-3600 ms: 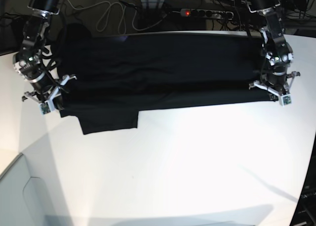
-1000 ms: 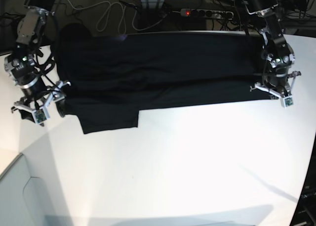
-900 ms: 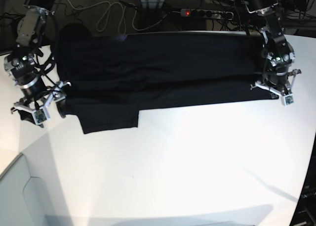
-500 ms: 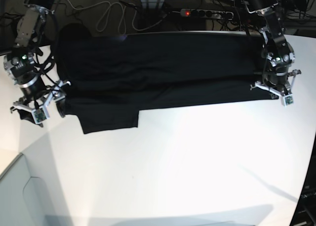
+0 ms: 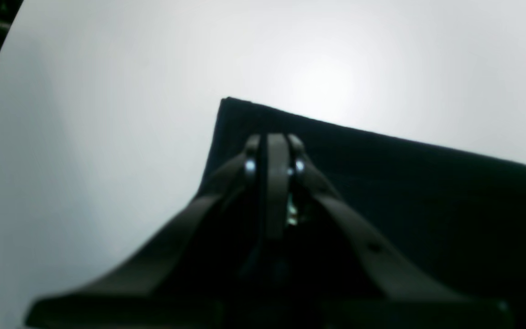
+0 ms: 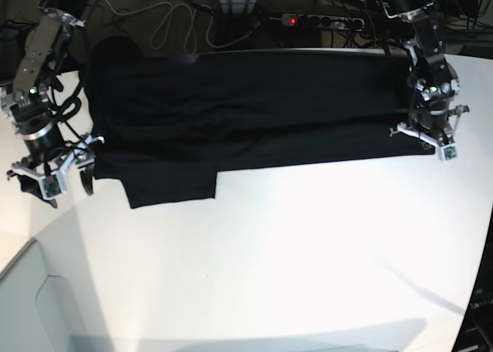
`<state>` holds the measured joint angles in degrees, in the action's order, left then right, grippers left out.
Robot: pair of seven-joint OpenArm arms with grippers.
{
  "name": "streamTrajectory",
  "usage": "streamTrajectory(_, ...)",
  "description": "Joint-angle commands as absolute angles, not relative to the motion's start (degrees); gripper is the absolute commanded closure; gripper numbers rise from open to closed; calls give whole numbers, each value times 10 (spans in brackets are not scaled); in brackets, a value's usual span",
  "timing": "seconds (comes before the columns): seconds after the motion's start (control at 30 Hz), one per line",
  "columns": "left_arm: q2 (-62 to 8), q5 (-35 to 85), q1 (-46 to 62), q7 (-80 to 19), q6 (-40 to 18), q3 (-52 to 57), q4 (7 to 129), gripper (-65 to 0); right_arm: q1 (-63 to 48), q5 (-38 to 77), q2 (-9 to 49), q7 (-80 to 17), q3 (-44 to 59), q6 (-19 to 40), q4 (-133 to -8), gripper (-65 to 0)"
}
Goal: Fold the T-shirt properly
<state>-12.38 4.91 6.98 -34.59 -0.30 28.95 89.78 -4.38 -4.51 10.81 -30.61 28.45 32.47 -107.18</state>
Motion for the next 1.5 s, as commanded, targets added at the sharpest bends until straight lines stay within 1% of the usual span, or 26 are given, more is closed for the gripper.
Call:
streamTrajectory(0.0,-131,50,65,-334,-1,292,909,0,-29,-41,114,-293,290,333,-1080,-427)
streamTrajectory(0.1,-131,50,65,-334,-1,292,909,0,-22,-41,115,-294,285,334,-1066,-427)
streamTrajectory(0.2,-131,50,65,-334,-1,292,909,0,-6,-42,118,-295,248,334,-1033,-427)
streamTrajectory(0.33,-131,50,65,-334,-1,292,909,0,24,-42,116,-331,220,334,-984,-424)
streamTrajectory(0.43,-131,50,65,-334,-1,292,909,0,74,-42,114,-376,208,334,-920,-424)
streamTrajectory(0.53,-131,50,65,-334,-1,292,909,0,129,-42,114,-391,198,334,-835,-426)
streamTrajectory(0.67,-131,50,66,-334,-1,292,909,0,193,-42,114,-392,198,334,-716,-426)
streamTrajectory(0.8,-131,50,77,-334,-1,292,919,0,232,-42,104,-389,198,334,-629,-427)
streamTrajectory(0.93,-131,50,78,-334,-1,292,938,0,251,-42,94,-386,198,334,-586,-427)
streamTrajectory(1.13,-131,50,78,-334,-1,292,939,0,252,-42,86,-338,198,331,-541,-427)
streamTrajectory(1.23,-131,50,78,-334,-1,292,939,0,252,-42,86,-332,197,331,-521,-411)
streamTrajectory(1.27,-131,50,78,-334,-1,292,939,0,252,-42,86,-332,197,331,-519,-390)
streamTrajectory(1.33,-131,50,78,-334,-1,292,939,0,251,-42,86,-335,197,333,-520,-295)
streamTrajectory(1.4,-131,50,76,-334,-1,292,939,0,251,-42,86,-337,197,333,-524,-146)
streamTrajectory(1.43,-131,50,76,-334,-1,292,939,0,251,-42,86,-338,197,333,-524,-51)
streamTrajectory(1.47,-131,50,75,-334,-1,292,939,0,251,-42,86,-339,197,333,-524,0)
